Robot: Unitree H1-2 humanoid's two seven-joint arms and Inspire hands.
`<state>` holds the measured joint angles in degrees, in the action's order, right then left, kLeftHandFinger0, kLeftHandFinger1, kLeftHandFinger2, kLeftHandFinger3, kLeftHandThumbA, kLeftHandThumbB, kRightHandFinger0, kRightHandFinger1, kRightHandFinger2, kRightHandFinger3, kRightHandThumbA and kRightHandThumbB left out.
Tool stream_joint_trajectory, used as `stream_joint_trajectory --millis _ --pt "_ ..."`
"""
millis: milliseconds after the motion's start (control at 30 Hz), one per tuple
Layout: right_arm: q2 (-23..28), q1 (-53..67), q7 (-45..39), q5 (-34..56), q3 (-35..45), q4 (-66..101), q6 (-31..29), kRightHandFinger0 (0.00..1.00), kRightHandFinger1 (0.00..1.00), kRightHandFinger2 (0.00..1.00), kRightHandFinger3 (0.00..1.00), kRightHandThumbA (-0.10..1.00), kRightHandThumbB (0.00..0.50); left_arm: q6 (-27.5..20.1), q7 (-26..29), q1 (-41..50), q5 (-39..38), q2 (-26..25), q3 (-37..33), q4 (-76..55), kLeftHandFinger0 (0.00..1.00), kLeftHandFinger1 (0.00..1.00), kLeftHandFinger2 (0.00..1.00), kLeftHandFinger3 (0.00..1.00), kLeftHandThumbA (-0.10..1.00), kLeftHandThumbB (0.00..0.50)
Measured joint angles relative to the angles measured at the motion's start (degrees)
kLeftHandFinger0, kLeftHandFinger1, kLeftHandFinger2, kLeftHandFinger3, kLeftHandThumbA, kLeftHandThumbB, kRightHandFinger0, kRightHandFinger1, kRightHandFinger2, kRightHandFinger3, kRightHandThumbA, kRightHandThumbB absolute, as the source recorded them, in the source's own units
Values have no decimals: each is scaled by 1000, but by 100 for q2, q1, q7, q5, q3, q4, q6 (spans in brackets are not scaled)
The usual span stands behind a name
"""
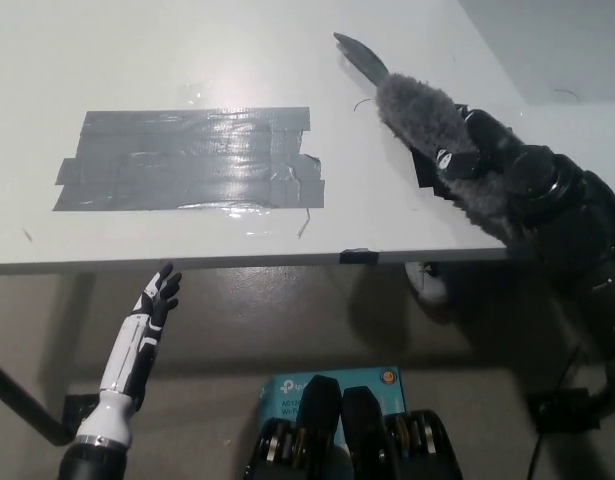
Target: A grey duster is kept infront of the robot in the middle of the table and the robot extends its right arm to grab the duster, picks it up and hands it to a person
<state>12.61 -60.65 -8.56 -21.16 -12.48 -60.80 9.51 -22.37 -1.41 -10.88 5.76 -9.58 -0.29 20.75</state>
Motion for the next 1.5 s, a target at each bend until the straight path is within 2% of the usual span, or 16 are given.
stream_joint_trajectory --millis 67,200,233,267,367,433,567,633,700,800,900,1000,1200,1267,1333,1500 --pt "-13 2 -91 205 313 -42 4 6 527 1000 1000 -100 226 -6 0 -19 -1 0 4 1 1000 1000 1000 1000 1000 269" --pt "-19 27 -299 641 946 -38 105 0 462 996 1000 -100 209 -9 0 -24 -2 0 16 9 1000 1000 1000 1000 1000 264" --pt "-31 48 -350 786 1146 -34 185 0 443 1000 1000 -100 189 -9 0 -23 -2 0 17 15 1000 1000 1000 1000 1000 262" --pt "-43 65 -370 856 1281 -27 231 0 427 1000 1000 -100 214 -9 0 -23 -2 1 17 19 1000 1000 1000 1000 1000 259" --pt "-84 124 -458 1133 1700 32 423 0 355 993 1000 -100 231 -8 0 -20 -3 2 18 33 1000 1000 1000 1000 1000 253" --pt "-120 188 -531 1400 2089 139 609 0 338 944 1000 -100 246 -8 0 -20 -3 2 19 60 1000 1000 1000 1000 1000 245" --pt "-186 262 -622 1752 2562 334 867 0 329 883 1000 -100 212 -8 0 -19 -2 2 20 127 991 1000 1000 1000 1000 237" --pt "-230 299 -658 1966 2777 480 1003 0 345 858 1000 -100 248 -8 0 -18 -2 2 20 152 988 1000 1000 1000 1000 236" --pt "-284 324 -684 2187 2953 608 1109 0 341 861 1000 -100 228 -8 0 -18 -2 2 20 175 984 1000 1000 1000 1000 244" --pt "-347 389 -685 2436 3035 815 1195 0 359 874 1000 -100 235 -7 0 -18 -1 4 19 194 982 1000 1000 1000 1000 251" --pt "-451 548 -684 2759 3045 1106 1267 0 390 903 1000 -100 244 -4 0 -18 -1 5 19 202 980 1000 1000 1000 1000 250" --pt "-564 767 -673 3067 3021 1363 1312 0 414 949 1000 -100 206 -1 0 -16 -2 6 19 205 979 1000 1000 1000 1000 241" --pt "-759 1234 -566 3651 2912 1854 1420 0 442 960 1000 -100 192 1 -1 -15 -2 7 19 223 980 1000 1000 1000 1000 241" --pt "-811 1359 -530 3803 2886 2011 1436 0 444 960 1000 -100 174 2 0 -11 -2 7 20 225 979 1000 1000 1000 1000 242" --pt "-879 1545 -466 4010 2828 2239 1457 0 429 911 1000 -100 163 3 -1 -10 -2 8 19 227 981 1000 1000 1000 1000 246" --pt "-1015 1894 -289 4468 2713 2680 1521 0 442 907 1000 -100 142 4 -1 -6 -2 9 19 228 983 1000 1000 1000 1000 248"
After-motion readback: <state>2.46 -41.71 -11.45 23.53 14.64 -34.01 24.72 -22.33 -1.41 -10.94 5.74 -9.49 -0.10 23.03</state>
